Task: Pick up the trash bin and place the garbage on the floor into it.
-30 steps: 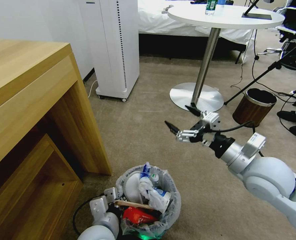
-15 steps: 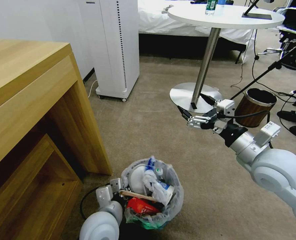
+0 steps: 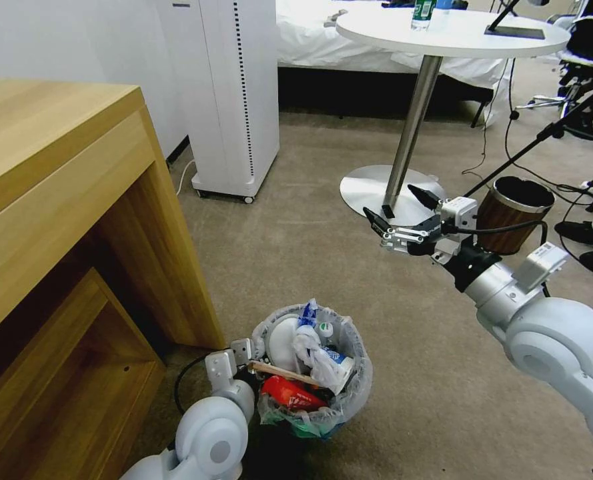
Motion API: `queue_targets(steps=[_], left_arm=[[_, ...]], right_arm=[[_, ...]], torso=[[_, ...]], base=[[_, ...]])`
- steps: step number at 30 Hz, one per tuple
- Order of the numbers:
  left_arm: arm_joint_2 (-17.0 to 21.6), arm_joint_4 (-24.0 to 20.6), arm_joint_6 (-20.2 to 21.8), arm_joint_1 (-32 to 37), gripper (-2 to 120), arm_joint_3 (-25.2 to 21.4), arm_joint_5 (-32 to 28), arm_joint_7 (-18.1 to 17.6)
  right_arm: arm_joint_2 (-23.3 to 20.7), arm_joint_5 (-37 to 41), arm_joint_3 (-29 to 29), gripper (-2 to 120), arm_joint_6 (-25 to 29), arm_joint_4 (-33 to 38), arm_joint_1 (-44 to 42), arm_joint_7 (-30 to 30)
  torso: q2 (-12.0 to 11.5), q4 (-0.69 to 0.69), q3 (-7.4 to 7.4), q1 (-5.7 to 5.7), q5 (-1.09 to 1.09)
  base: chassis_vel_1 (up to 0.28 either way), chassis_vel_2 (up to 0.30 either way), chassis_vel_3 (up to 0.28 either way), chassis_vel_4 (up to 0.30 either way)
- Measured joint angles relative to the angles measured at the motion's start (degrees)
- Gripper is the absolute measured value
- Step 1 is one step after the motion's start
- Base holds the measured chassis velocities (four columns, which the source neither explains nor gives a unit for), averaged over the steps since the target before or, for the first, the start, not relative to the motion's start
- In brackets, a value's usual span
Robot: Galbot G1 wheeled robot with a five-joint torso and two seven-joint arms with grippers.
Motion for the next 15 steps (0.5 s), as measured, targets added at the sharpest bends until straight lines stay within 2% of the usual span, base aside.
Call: queue_targets(steps=[15], left_arm=[[-0.34, 4.36, -1.14, -3.78, 0, 4.01, -1.12, 0.01]], right_arm=[[2.01, -0.41, -3.14, 100, 1.15, -1.85, 1.94, 0.02]], torso=[[0.00, 0.00, 0.00, 0.00, 0.00]], base=[[0.000, 0.000, 0.000, 0.000]])
